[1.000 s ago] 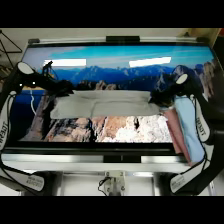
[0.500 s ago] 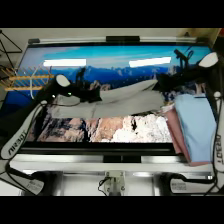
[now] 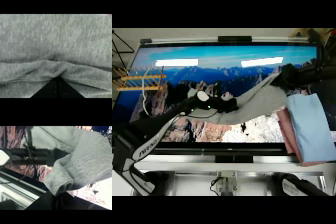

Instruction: Fold the shirts.

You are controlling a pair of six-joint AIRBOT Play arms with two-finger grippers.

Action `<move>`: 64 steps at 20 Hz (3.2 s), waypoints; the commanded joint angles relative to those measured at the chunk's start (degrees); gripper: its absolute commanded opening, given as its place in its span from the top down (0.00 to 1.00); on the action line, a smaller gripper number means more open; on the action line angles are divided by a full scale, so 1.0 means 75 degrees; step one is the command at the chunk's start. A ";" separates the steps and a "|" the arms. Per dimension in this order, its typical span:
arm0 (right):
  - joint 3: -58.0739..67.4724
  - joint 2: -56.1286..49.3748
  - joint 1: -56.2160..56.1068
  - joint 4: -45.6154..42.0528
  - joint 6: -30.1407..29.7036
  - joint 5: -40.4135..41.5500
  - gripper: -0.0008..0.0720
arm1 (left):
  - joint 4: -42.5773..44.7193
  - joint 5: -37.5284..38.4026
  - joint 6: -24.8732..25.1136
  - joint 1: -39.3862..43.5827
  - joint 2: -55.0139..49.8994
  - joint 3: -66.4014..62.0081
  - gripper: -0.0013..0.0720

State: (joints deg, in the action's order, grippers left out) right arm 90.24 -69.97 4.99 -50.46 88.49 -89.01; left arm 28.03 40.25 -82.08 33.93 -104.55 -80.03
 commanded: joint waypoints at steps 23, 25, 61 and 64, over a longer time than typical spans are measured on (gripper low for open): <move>0.0006 -0.4884 -0.4852 0.5613 -0.1999 0.5855 0.17 | 0.2675 0.3418 0.0411 -0.6543 0.5919 0.0157 0.93; 0.0006 -0.4514 -0.4255 0.4019 -0.1306 0.5199 0.17 | 0.2675 0.3427 0.0490 -0.6540 0.5919 0.0242 0.93; 0.2623 -0.2270 0.2390 -0.1533 -0.0184 -0.0644 0.91 | 0.2669 0.3445 0.0807 -0.6368 0.5913 0.0251 0.93; 0.2626 -0.2014 0.3462 -0.1862 0.0306 -0.1113 0.91 | 0.2669 0.3448 0.0892 -0.6129 0.5913 0.0251 0.93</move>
State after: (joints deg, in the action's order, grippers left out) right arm 109.21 -87.74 23.51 -59.90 86.78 -93.41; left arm 48.05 66.08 -76.03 -13.32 -60.23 -78.15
